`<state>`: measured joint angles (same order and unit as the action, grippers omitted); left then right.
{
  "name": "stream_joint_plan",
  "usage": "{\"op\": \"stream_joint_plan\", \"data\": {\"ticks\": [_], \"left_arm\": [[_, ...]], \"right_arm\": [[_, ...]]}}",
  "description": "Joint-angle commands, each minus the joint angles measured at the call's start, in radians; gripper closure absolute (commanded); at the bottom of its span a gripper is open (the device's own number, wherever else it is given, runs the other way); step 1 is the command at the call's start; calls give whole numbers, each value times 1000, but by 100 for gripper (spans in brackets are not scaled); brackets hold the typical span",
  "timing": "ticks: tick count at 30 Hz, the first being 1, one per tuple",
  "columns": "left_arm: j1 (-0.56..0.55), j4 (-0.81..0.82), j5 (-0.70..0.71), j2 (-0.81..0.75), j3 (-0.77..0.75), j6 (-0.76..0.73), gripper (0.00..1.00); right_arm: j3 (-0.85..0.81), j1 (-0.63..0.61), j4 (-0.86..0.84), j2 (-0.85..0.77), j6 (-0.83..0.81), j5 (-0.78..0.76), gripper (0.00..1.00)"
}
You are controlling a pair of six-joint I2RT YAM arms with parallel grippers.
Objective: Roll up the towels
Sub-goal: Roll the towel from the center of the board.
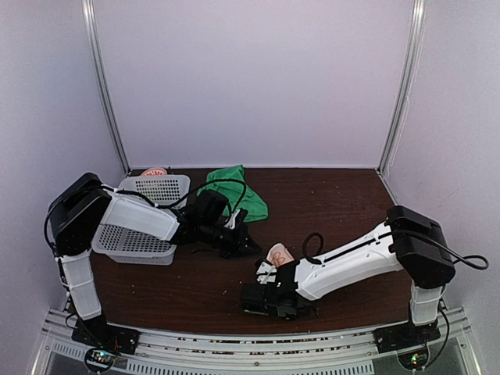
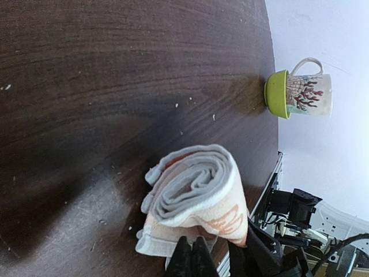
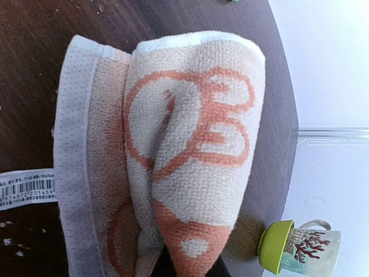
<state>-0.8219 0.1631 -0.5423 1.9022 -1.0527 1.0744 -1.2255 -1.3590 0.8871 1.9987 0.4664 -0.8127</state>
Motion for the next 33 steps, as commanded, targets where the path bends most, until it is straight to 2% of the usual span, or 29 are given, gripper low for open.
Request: {"op": "stream_joint_plan", "data": {"ticks": [1, 4, 8, 15, 26, 27, 30, 32, 33], "left_arm": [[0, 214, -75, 38, -9, 97, 100], [0, 316, -92, 48, 7, 141, 100], [-3, 348, -111, 59, -5, 153, 100], [-40, 279, -197, 129, -92, 114, 100], [-61, 186, -209, 180, -131, 77, 100], [-63, 162, -207, 183, -136, 65, 100], [-65, 137, -202, 197, -138, 49, 100], [-63, 129, -196, 207, -136, 44, 100], [-64, 127, -194, 213, -134, 43, 100]], "right_arm": [[9, -38, 52, 41, 1, -86, 100], [11, -64, 63, 61, -1, -114, 100], [12, -84, 70, 79, -4, -142, 100], [-1, -115, 93, 116, -2, -175, 100], [-3, -144, 121, 127, 13, -175, 97], [-5, -147, 123, 126, 13, -172, 92], [4, -157, 91, 98, -18, -127, 52], [18, -158, 57, 58, -37, -90, 38], [22, -159, 46, 36, -44, -78, 34]]}}
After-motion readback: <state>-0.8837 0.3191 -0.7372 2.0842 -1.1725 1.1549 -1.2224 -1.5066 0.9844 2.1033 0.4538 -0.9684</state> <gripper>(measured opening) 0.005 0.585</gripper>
